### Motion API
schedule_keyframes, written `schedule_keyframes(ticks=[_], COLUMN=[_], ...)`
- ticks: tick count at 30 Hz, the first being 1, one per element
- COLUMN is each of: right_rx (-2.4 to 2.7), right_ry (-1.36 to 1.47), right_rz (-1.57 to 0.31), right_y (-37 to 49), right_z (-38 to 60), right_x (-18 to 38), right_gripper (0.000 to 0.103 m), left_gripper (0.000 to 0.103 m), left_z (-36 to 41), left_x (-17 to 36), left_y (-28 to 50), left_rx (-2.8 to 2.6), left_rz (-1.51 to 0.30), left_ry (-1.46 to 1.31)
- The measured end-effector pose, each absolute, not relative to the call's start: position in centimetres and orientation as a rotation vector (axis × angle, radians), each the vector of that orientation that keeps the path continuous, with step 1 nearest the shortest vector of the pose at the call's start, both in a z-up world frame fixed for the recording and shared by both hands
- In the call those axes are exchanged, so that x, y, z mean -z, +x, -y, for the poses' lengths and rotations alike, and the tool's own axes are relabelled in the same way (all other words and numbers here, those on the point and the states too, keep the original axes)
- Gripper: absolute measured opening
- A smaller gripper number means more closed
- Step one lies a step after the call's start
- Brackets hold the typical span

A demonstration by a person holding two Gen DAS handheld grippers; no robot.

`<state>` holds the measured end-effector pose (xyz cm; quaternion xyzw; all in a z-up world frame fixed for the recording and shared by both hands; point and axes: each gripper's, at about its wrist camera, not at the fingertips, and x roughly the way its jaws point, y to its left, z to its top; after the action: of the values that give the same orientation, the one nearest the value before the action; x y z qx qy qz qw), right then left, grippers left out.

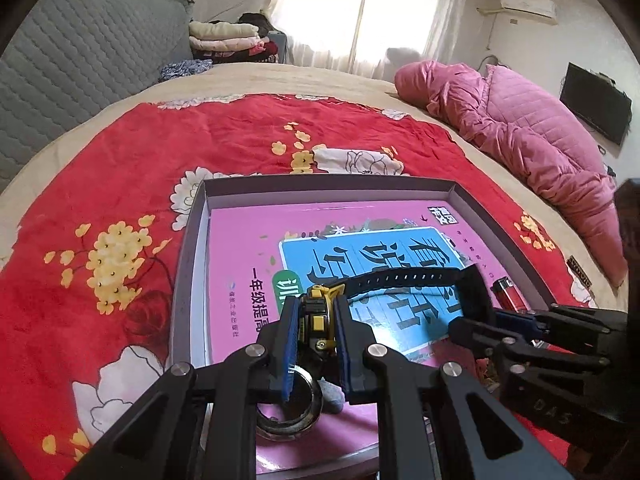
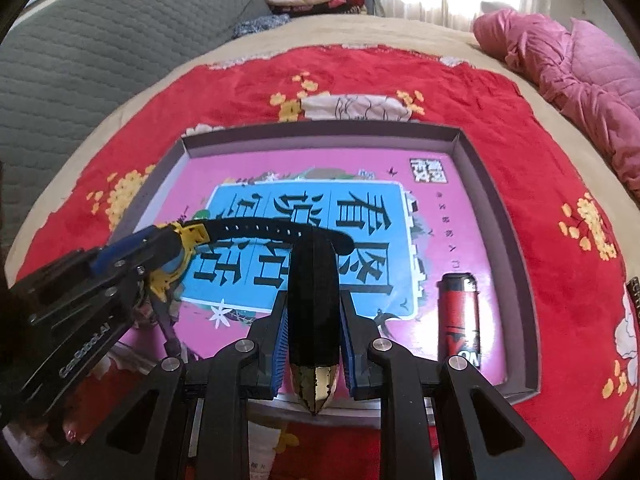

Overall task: Organize rigid objects
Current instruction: 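Lower the watch into the box with the left tool while the right tool holds the case above, then lower the black case into the box and open the right tool while the left tool releases the watch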

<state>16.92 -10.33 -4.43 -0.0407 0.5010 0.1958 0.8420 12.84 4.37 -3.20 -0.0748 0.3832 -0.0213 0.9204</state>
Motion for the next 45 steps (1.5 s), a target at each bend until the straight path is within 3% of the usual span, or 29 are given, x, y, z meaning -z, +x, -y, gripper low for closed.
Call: schedule_keyframes(ticks=[34,39,45], right_rx=[-0.414,-0.399,-0.354], right_ry=[-0.148,-0.142,-0.091], right_rz=[-1.058,-1.008,-0.979], right_y=[15.8,14.9,13.4], right_z=[10.0,11.0,13.5], right_x=[4.5,3.2,2.2], right_gripper=[0.027,0.042,0.043], left_gripper=[0.017,0.017,0.018], left_z=[-1.2,-0.4,0.7], left_x=[3.8,3.8,3.9], left_y=[12.3,12.0,11.9], left_rx=[-0.059,-0.039,-0.031], left_rz=[-0.704,-0.701,-0.707], left_ry=[0.126,0.158,0.227])
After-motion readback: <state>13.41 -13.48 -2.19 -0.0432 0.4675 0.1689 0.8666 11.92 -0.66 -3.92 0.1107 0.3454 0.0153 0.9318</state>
